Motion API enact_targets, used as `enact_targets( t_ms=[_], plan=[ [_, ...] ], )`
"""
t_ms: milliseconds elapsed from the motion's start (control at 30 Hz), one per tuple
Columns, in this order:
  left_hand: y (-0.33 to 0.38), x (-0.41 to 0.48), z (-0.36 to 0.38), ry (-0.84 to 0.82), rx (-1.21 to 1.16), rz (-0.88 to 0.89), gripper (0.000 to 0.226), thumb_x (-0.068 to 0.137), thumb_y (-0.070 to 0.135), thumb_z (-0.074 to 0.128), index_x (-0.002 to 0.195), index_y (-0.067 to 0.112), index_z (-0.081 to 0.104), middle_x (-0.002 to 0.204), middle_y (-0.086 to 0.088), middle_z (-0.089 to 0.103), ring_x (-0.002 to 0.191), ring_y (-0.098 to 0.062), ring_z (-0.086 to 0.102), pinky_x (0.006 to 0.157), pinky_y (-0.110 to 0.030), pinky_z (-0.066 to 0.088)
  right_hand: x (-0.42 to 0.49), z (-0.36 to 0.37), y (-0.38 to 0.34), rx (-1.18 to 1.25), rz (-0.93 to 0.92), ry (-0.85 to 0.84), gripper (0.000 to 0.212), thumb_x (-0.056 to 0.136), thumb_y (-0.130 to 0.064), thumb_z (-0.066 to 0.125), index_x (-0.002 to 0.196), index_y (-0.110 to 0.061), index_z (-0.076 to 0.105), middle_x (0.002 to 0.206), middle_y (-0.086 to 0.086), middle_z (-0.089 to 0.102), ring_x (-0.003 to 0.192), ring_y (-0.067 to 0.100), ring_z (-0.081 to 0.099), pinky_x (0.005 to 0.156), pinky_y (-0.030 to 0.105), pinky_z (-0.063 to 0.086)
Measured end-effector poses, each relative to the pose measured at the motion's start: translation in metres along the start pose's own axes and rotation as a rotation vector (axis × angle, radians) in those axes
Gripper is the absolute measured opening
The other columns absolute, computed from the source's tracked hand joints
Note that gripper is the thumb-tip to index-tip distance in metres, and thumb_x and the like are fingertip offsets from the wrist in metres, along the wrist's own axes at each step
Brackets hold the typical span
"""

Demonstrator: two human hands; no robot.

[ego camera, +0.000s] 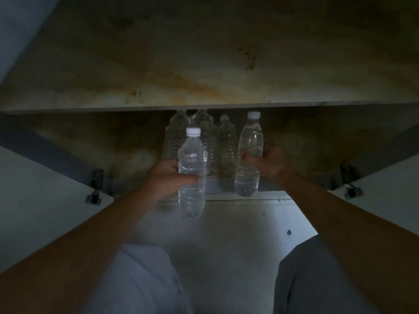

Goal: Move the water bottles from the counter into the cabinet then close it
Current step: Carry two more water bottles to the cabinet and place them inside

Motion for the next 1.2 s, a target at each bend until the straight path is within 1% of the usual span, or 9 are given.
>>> enact_targets(
  t_ms=[267, 400, 500, 567, 733, 867, 967, 1100, 1200],
  plan=[
    [0.002, 0.022, -0.008, -0.018, -0.038, 0.029, 0.019, 0.076, 0.027, 0.087, 0.092, 0.023, 0.077, 0.085, 0.006, 0.079, 0.079, -0.011, 0.076, 0.071, -0.028, 0.058, 0.046, 0.039, -0.027, -0.031, -0.022, -0.033, 0.027, 0.092, -0.043, 0.068, 0.106, -0.022, 0.062, 0.085, -0.006, 0.064, 0.071, 0.005, 0.061, 0.051, 0.014, 0.044],
    [-0.003, 0.023, -0.003, -0.06, -0.05, 0.022, 0.028, 0.077, 0.026, 0.087, 0.101, 0.016, 0.076, 0.088, 0.002, 0.08, 0.08, -0.014, 0.077, 0.074, -0.031, 0.061, 0.064, 0.047, -0.02, 0.001, -0.009, 0.054, 0.043, 0.085, -0.045, 0.074, 0.107, -0.009, 0.067, 0.103, 0.011, 0.071, 0.096, 0.026, 0.068, 0.082, 0.034, 0.053],
    [-0.004, 0.017, -0.005, -0.09, -0.066, 0.04, 0.03, 0.078, 0.024, 0.086, 0.104, 0.015, 0.075, 0.09, 0.002, 0.08, 0.083, -0.015, 0.077, 0.074, -0.031, 0.06, 0.065, 0.045, -0.014, -0.028, 0.048, 0.059, 0.06, 0.085, -0.055, 0.07, 0.112, -0.002, 0.065, 0.102, 0.013, 0.07, 0.093, 0.028, 0.066, 0.084, 0.037, 0.053],
    [-0.008, 0.015, -0.009, -0.097, -0.082, 0.04, 0.031, 0.078, 0.024, 0.085, 0.106, 0.015, 0.075, 0.092, 0.001, 0.08, 0.085, -0.016, 0.077, 0.079, -0.034, 0.06, 0.06, 0.045, -0.016, -0.009, 0.053, 0.057, 0.048, 0.088, -0.046, 0.07, 0.105, -0.002, 0.068, 0.094, 0.012, 0.071, 0.081, 0.022, 0.064, 0.076, 0.03, 0.051],
    [-0.012, 0.012, -0.019, -0.06, -0.133, 0.028, 0.031, 0.078, 0.027, 0.085, 0.105, 0.015, 0.075, 0.092, 0.0, 0.08, 0.084, -0.016, 0.077, 0.078, -0.033, 0.061, 0.041, 0.056, -0.028, 0.068, 0.026, -0.025, 0.037, 0.089, -0.006, 0.072, 0.124, 0.002, 0.062, 0.113, 0.011, 0.064, 0.101, 0.021, 0.06, 0.081, 0.022, 0.048],
    [-0.008, 0.013, -0.022, -0.016, -0.182, 0.035, 0.031, 0.076, 0.028, 0.086, 0.103, 0.016, 0.075, 0.086, 0.004, 0.08, 0.079, -0.012, 0.077, 0.069, -0.027, 0.059, 0.037, 0.062, -0.02, 0.171, 0.052, -0.019, 0.028, 0.088, 0.003, 0.07, 0.115, 0.002, 0.064, 0.103, 0.008, 0.062, 0.092, 0.019, 0.058, 0.058, 0.007, 0.048],
    [-0.006, 0.01, -0.023, -0.014, -0.211, 0.049, 0.029, 0.078, 0.029, 0.085, 0.103, 0.019, 0.074, 0.087, 0.007, 0.079, 0.079, -0.01, 0.077, 0.073, -0.028, 0.059, 0.034, 0.063, -0.02, 0.257, 0.079, -0.025, 0.014, 0.093, 0.007, 0.059, 0.084, -0.004, 0.06, 0.085, 0.005, 0.058, 0.089, 0.026, 0.057, 0.06, 0.018, 0.052],
    [-0.004, 0.009, -0.022, -0.025, -0.222, 0.058, 0.031, 0.078, 0.031, 0.085, 0.104, 0.018, 0.074, 0.091, 0.005, 0.08, 0.084, -0.012, 0.077, 0.083, -0.034, 0.061, 0.032, 0.062, -0.018, 0.204, 0.025, -0.05, 0.031, 0.088, 0.004, 0.069, 0.119, 0.002, 0.061, 0.084, -0.008, 0.052, 0.079, 0.011, 0.053, 0.071, 0.014, 0.048],
    [-0.001, 0.01, -0.015, -0.041, -0.224, 0.06, 0.031, 0.078, 0.03, 0.085, 0.104, 0.017, 0.074, 0.092, 0.003, 0.08, 0.086, -0.014, 0.077, 0.086, -0.037, 0.061, 0.032, 0.061, -0.01, 0.174, 0.035, -0.072, 0.023, 0.087, 0.002, 0.071, 0.109, -0.003, 0.063, 0.092, -0.002, 0.058, 0.086, 0.015, 0.055, 0.086, 0.029, 0.049]
  ],
)
Point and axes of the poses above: each hand's wrist, its own x-axis towards the middle knuckle, its own z-axis out of the palm, y = z × x, the point moved 7 cm from there along x, towards the middle knuckle
